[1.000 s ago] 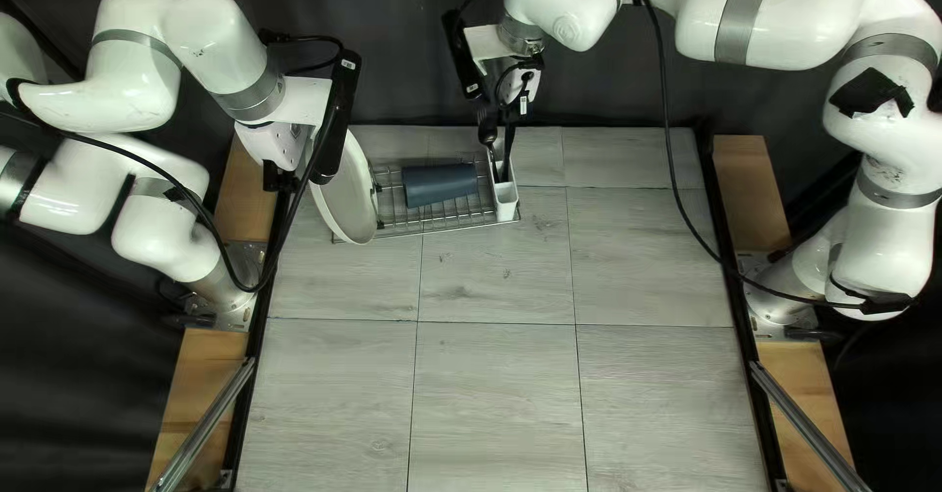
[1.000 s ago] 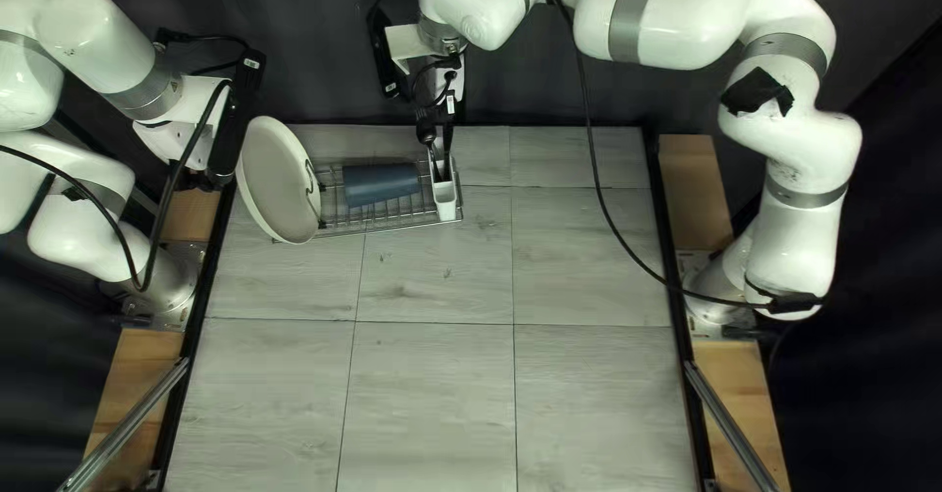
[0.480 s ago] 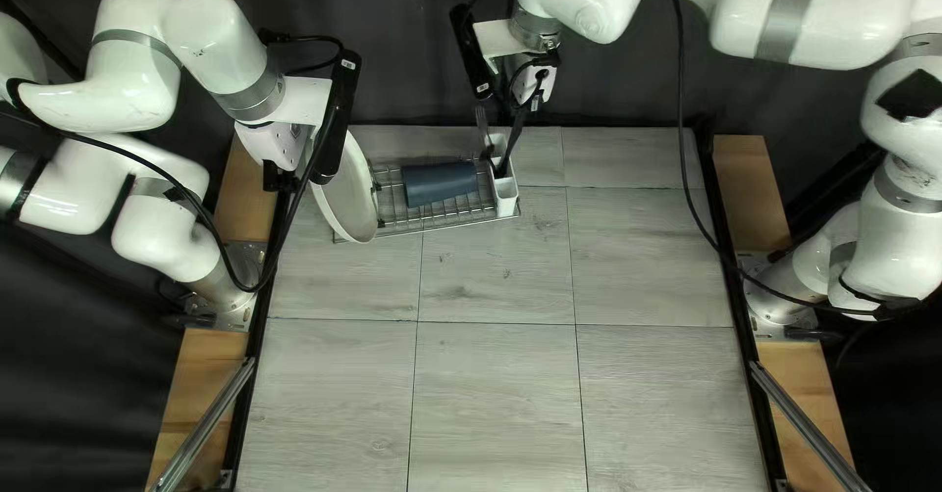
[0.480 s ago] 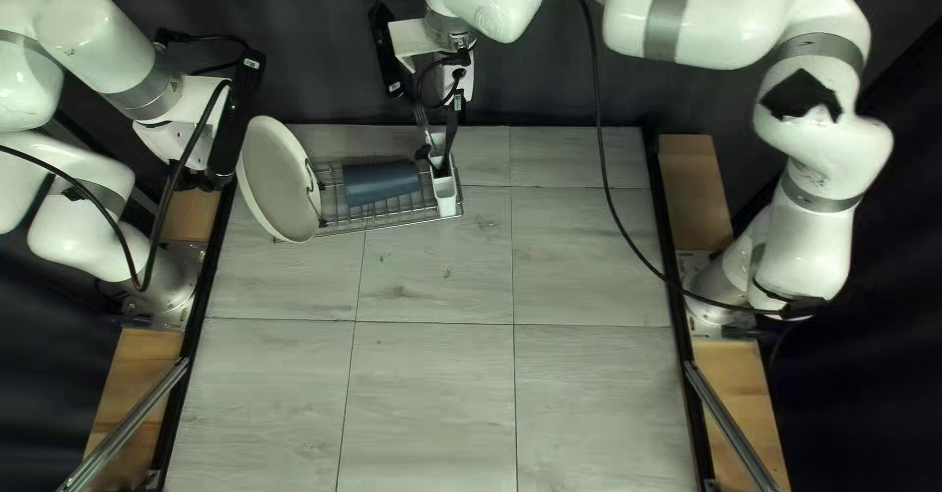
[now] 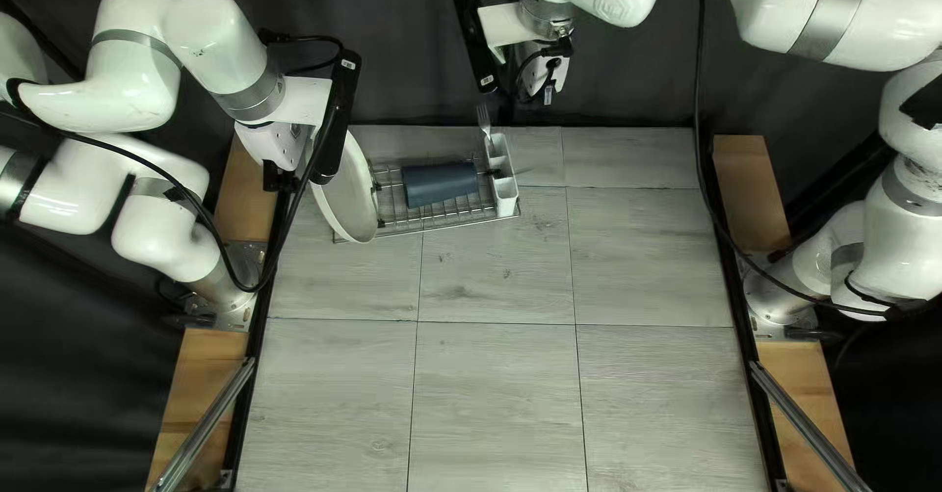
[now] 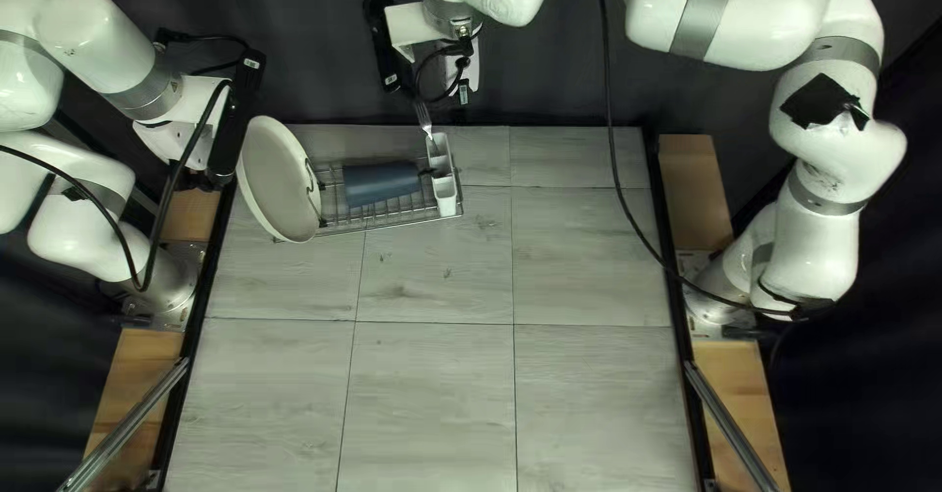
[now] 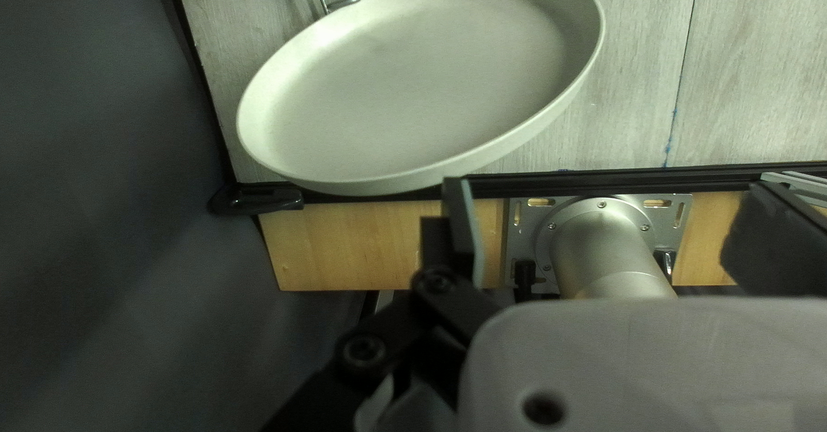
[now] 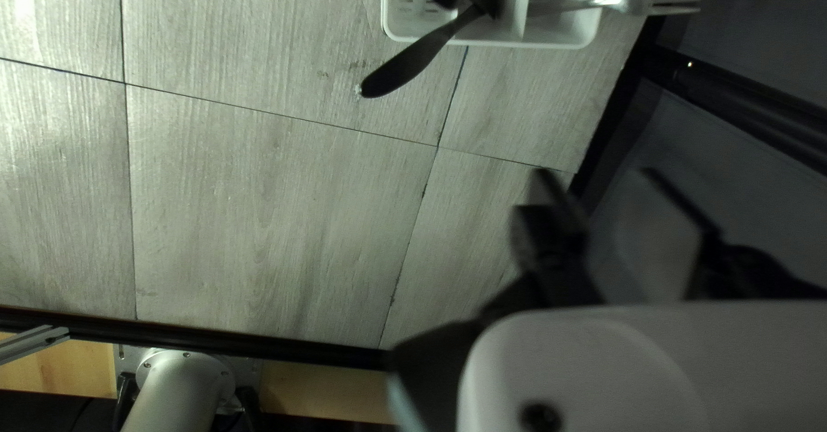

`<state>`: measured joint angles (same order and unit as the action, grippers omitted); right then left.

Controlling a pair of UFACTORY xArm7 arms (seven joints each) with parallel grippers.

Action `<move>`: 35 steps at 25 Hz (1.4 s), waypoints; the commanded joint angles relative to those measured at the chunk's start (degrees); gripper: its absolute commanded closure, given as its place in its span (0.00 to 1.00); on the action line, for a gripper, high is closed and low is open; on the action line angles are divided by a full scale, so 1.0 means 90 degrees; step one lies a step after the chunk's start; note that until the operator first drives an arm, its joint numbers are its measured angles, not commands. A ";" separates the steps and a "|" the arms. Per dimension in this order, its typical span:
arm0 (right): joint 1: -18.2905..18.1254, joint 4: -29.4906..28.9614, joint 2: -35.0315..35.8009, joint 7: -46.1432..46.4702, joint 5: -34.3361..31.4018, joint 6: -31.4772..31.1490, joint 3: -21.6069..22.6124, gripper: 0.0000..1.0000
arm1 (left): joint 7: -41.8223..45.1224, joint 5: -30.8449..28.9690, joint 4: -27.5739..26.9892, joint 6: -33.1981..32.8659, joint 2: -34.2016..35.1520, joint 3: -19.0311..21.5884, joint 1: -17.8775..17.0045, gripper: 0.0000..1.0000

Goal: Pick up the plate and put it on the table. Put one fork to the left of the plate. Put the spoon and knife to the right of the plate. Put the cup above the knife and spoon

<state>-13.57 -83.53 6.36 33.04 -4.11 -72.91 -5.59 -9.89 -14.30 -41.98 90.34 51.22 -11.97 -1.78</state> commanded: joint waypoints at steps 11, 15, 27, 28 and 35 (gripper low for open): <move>0.0415 0.2305 -0.0798 -0.1604 -0.0975 0.2174 0.0298 0.00 | 0.0000 0.0000 0.0000 0.0000 0.0000 0.0000 0.0000 0.00; 0.0453 0.2464 -0.0689 -0.1760 -0.1123 0.2506 0.0331 0.00 | 0.0000 0.0000 0.0000 0.0000 0.0000 0.0000 0.0000 0.00; 0.0473 0.2480 -0.0258 -0.2304 -0.1481 0.2752 0.0302 1.00 | 0.0000 0.0000 0.0000 0.0000 0.0000 0.0000 0.0000 0.00; 0.0483 0.2464 -0.0273 -0.2339 -0.1500 0.2717 0.0307 1.00 | 0.0000 0.0000 0.0000 0.0000 0.0000 0.0000 0.0000 0.00; 0.0621 0.2130 -0.0467 -0.2679 -0.1742 0.2069 0.0415 1.00 | 0.0000 0.0000 0.0000 0.0000 0.0000 0.0000 0.0000 0.00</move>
<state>-8.46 -63.03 2.84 9.85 -19.07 -52.12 -2.27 -9.89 -14.30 -41.98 90.34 51.22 -11.97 -1.78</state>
